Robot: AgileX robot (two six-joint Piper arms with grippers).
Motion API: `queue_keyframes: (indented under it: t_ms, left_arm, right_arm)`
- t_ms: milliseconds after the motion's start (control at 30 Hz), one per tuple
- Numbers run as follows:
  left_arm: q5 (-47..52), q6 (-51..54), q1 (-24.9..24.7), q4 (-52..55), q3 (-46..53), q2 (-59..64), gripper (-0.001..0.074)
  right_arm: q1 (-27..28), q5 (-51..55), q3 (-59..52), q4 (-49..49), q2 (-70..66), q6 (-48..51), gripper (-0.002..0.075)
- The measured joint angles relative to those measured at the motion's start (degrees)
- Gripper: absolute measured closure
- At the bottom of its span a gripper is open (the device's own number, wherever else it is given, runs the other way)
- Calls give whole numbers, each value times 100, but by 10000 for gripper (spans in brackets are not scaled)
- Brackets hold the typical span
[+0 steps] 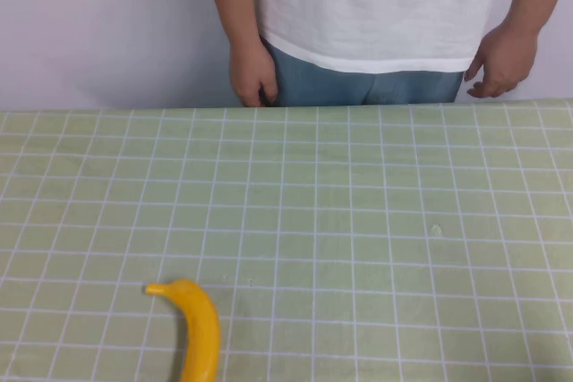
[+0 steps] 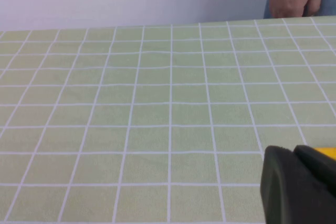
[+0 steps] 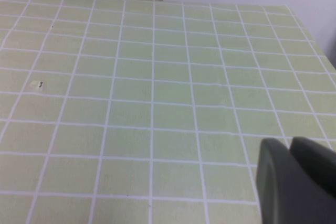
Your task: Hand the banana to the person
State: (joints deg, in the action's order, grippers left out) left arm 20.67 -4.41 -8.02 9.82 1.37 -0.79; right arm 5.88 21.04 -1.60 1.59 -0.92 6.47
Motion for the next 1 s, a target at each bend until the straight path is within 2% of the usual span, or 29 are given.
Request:
queue_keyframes:
  t_ms: [1000]
  left_arm:
    - [-79, -25, 0, -29, 10, 0, 739]
  right_arm:
    - [0, 0, 0, 0, 0, 0, 733]
